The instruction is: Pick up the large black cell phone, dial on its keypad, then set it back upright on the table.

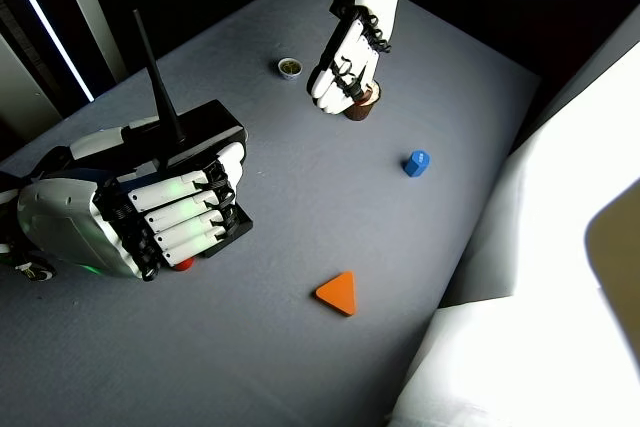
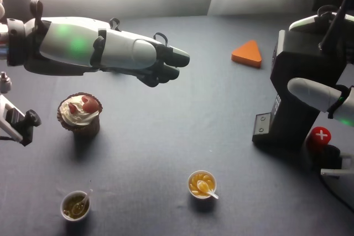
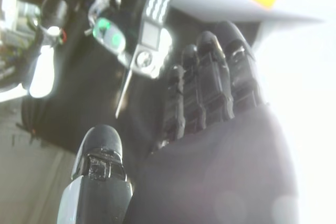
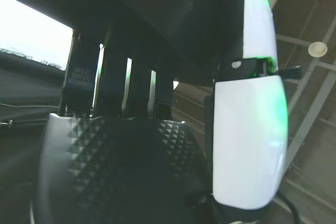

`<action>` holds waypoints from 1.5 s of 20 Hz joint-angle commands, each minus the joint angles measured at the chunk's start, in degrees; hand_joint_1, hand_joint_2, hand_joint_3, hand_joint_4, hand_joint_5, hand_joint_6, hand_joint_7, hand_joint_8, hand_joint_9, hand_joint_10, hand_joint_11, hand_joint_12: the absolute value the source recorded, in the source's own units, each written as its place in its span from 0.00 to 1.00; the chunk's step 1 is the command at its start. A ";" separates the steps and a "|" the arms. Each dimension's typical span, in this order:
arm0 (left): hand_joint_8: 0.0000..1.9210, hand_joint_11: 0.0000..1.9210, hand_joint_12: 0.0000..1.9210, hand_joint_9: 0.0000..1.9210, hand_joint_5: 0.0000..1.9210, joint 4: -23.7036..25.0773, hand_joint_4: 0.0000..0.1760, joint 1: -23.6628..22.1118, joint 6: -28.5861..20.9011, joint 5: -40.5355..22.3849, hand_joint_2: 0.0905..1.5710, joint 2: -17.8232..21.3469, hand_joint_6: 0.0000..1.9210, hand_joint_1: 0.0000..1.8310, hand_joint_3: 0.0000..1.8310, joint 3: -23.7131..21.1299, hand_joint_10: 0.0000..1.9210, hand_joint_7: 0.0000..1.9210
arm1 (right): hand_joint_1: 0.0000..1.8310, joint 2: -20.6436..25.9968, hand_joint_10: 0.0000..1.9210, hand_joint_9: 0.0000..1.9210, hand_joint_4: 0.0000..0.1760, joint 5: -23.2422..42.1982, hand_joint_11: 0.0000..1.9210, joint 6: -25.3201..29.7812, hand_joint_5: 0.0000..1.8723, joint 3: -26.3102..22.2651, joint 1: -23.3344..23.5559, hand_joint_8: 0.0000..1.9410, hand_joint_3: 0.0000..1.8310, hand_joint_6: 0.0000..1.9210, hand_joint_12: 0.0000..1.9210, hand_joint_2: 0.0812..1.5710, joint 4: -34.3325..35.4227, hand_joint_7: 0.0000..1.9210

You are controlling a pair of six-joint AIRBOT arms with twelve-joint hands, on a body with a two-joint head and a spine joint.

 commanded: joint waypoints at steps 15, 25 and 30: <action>0.00 0.00 0.36 0.14 0.10 -4.74 0.41 -0.20 -0.89 -2.61 0.77 0.85 0.00 0.00 0.00 -0.68 0.00 0.15 | 0.66 0.64 0.49 0.44 0.00 6.15 0.37 1.06 0.41 0.42 -0.18 0.61 0.00 0.66 0.67 0.75 -1.15 0.45; 0.00 0.00 0.35 0.14 0.12 -5.56 0.37 0.26 -1.04 -2.12 0.78 1.52 0.00 0.00 0.00 0.37 0.00 0.15 | 0.59 0.82 0.14 0.44 0.00 6.15 0.27 1.05 0.39 0.47 -0.18 0.00 0.00 0.70 0.62 0.78 -1.02 0.46; 0.00 0.00 0.36 0.14 0.12 -5.68 0.38 -0.01 -0.40 -2.22 0.78 1.47 0.00 0.00 0.00 -0.10 0.00 0.16 | 0.53 0.93 0.04 0.43 0.00 6.14 0.22 1.06 0.37 0.42 -0.18 0.00 0.00 0.14 0.61 0.77 -1.02 0.42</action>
